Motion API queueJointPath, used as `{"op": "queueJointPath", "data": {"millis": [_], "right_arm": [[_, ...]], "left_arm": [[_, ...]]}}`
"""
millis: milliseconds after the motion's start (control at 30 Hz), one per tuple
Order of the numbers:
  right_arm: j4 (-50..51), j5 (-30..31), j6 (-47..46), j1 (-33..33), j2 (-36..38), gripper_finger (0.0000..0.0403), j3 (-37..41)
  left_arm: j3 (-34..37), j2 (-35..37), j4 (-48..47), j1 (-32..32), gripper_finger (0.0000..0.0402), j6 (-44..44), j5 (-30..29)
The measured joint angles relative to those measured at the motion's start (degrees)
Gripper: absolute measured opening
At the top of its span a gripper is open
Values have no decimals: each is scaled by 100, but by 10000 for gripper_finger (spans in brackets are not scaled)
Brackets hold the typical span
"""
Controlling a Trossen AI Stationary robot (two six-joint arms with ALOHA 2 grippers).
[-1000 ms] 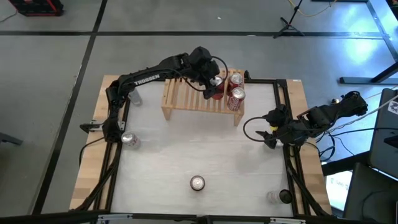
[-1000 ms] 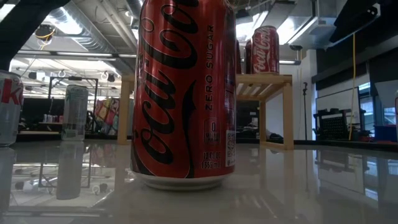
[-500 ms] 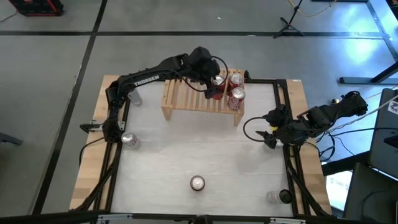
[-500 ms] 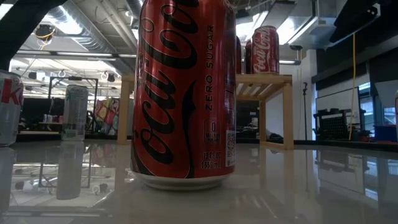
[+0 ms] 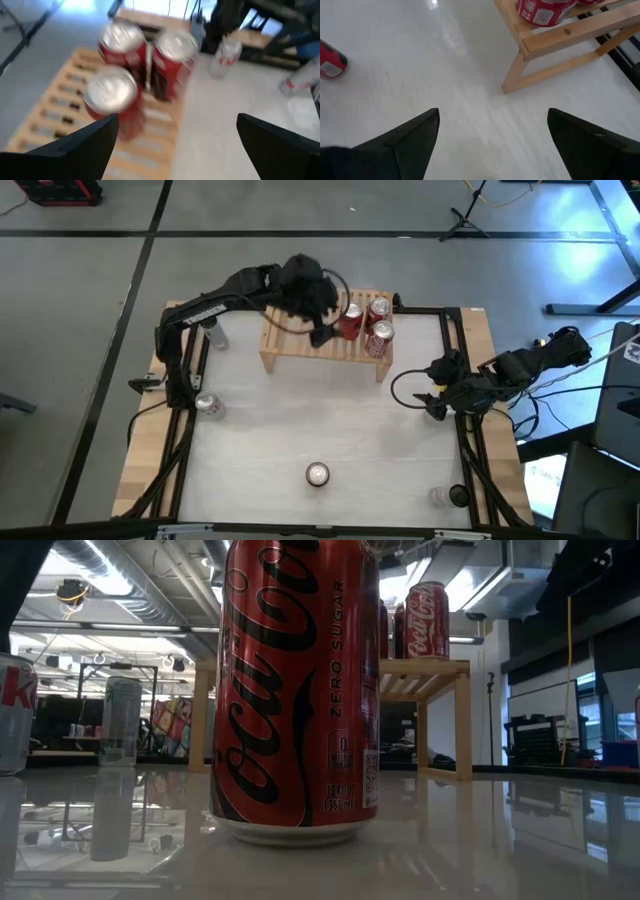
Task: Place canned beverage on shelf
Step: Put the red and black soda can on the shelf aligned with the other red and black soda can
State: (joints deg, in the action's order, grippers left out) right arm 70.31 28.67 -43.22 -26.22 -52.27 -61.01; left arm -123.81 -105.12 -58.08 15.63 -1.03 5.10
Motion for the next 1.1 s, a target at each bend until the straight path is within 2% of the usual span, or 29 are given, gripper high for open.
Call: {"op": "queueJointPath", "data": {"millis": [300,433,600,700,1100], "right_arm": [[-390,-53,329,-7,-45,358,0],[-990,-318,787,-7,-123,358,-2],[-1582,-618,1067,-7,-326,358,-2],[-1873,-882,1074,-7,-536,358,-2],[-3227,-1603,917,-7,-1368,358,-2]], "left_arm": [[5,140,-1120,-1802,393,-1382,-1224],[258,146,-1094,-2661,393,-1875,-1501],[776,189,-910,-3563,393,-2748,-2212],[1043,191,-817,-4006,393,-3220,-2563],[1727,238,-708,-5294,393,-4432,-3102]]}}
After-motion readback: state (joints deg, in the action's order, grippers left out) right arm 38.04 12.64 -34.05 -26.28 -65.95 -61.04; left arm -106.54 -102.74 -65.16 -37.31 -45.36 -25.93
